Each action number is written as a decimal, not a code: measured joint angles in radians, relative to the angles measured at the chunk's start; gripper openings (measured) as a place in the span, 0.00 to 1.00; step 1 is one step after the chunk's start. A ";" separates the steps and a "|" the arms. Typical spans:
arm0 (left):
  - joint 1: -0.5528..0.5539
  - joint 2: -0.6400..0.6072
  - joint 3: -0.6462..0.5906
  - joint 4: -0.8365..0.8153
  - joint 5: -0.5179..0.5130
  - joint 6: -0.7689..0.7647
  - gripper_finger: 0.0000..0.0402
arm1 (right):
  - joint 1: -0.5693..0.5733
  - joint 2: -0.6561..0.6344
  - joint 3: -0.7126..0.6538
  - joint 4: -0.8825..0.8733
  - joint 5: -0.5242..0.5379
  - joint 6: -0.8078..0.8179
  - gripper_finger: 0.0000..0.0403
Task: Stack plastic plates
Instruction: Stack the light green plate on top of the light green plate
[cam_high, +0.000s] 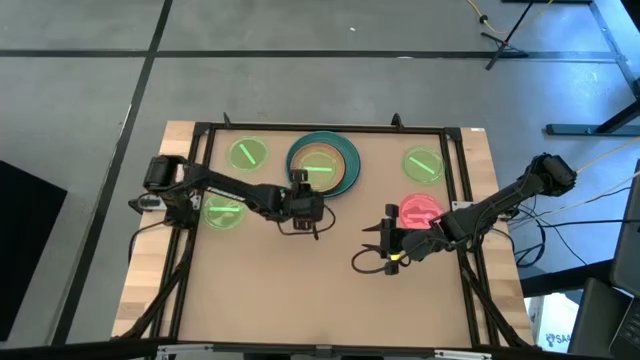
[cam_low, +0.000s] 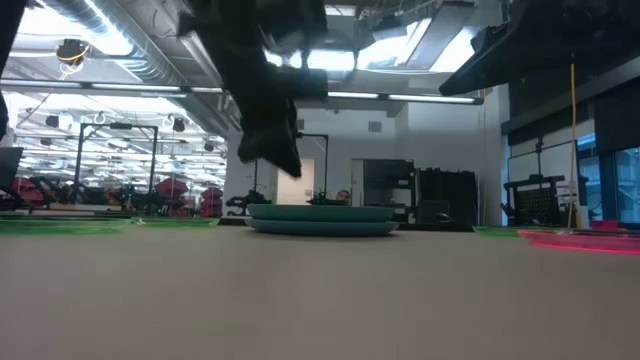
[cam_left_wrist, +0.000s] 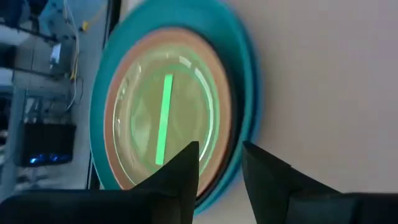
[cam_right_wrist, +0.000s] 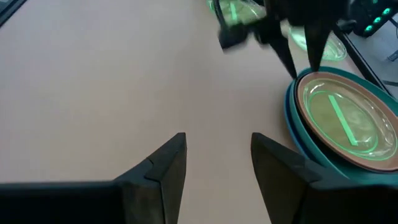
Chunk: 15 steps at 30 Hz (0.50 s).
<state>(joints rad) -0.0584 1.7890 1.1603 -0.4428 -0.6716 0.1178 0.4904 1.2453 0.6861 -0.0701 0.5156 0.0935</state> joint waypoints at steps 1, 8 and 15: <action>-0.016 -0.019 0.000 -0.006 0.003 -0.012 0.28 | 0.000 0.000 0.000 -0.006 0.000 0.005 0.42; -0.127 -0.207 0.001 -0.247 0.059 -0.282 0.28 | 0.000 0.000 0.000 -0.018 0.000 0.015 0.42; -0.236 -0.333 0.001 -0.587 0.155 -0.774 0.28 | 0.000 0.000 0.000 -0.016 0.000 0.030 0.42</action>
<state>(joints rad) -0.2940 1.4555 1.1614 -1.0297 -0.5171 -0.6562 0.4904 1.2453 0.6861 -0.0860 0.5155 0.1234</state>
